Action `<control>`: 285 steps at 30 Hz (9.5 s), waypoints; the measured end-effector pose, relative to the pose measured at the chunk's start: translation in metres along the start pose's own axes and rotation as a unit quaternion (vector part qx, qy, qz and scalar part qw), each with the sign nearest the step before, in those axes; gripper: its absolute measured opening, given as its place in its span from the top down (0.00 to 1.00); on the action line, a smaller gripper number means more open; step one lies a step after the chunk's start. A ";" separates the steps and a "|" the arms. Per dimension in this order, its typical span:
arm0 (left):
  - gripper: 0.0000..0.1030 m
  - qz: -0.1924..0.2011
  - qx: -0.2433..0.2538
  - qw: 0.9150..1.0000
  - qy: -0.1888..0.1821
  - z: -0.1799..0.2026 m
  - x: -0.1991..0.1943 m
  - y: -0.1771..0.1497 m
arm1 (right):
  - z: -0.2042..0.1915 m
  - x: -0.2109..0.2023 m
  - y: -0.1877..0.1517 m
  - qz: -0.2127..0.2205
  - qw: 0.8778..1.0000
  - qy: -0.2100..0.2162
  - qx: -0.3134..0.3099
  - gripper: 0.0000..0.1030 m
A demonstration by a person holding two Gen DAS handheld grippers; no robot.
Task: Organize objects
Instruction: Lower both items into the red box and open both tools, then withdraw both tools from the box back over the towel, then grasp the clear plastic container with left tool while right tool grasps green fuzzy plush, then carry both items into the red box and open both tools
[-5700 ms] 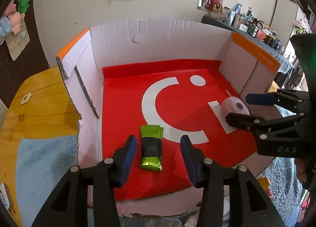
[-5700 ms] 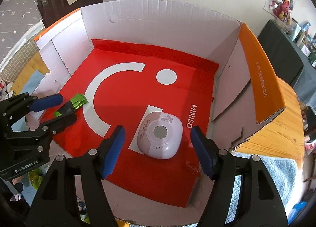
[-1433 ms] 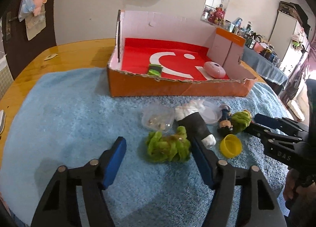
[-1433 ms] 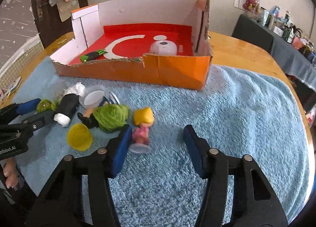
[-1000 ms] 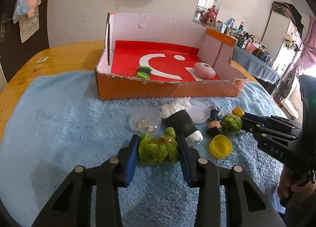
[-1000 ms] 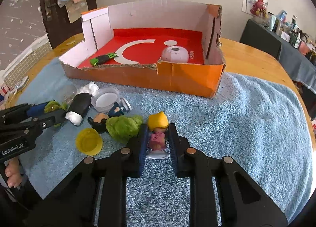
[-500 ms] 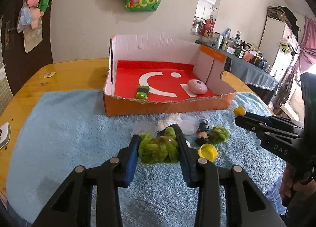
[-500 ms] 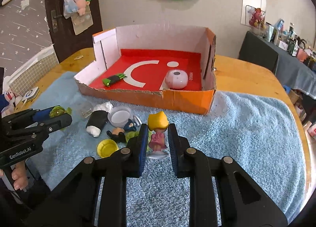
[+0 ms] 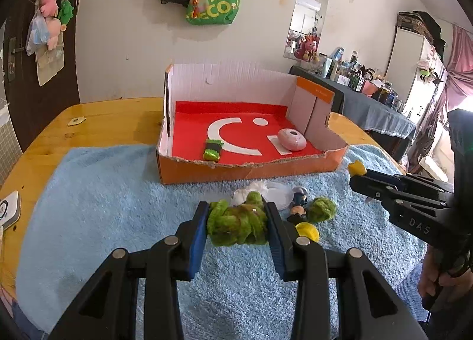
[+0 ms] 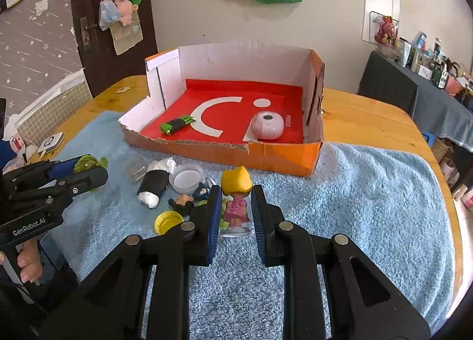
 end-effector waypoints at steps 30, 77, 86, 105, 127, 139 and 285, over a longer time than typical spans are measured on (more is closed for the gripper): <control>0.62 -0.074 0.067 0.993 -0.062 0.024 0.082 0.067 | 0.001 0.074 0.069 -0.071 0.995 0.065 -0.023 0.81; 0.59 -0.174 0.119 0.971 -0.110 0.026 0.138 0.035 | -0.002 0.137 0.032 -0.210 0.972 0.099 -0.022 0.81; 0.56 -0.173 0.115 0.972 -0.109 0.025 0.139 0.034 | 0.001 0.135 0.031 -0.209 0.973 0.090 -0.027 0.81; 0.42 -0.159 0.092 0.977 -0.110 0.021 0.127 0.041 | 0.014 0.117 0.032 -0.201 0.976 0.083 -0.005 0.80; 0.30 -0.045 0.044 0.996 -0.067 0.004 0.026 0.055 | 0.001 0.024 0.064 -0.047 0.998 0.034 -0.006 0.21; 0.14 -0.005 0.003 1.000 -0.026 -0.013 -0.012 0.034 | -0.014 -0.026 0.056 0.022 1.000 0.002 -0.010 0.11; 0.62 -0.118 0.036 0.992 -0.015 -0.001 0.159 0.097 | 0.044 0.169 0.114 -0.136 0.989 -0.041 -0.044 0.69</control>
Point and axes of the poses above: each gripper's, at about its wrist camera, not at the fingertips, and x roughly the way its jaws point, z to its right, y to its top, the point moved 9 cm from there along x, roughly the way its jaws point, and after that the axes turned 6 degrees about z, right-handed, at the moved point
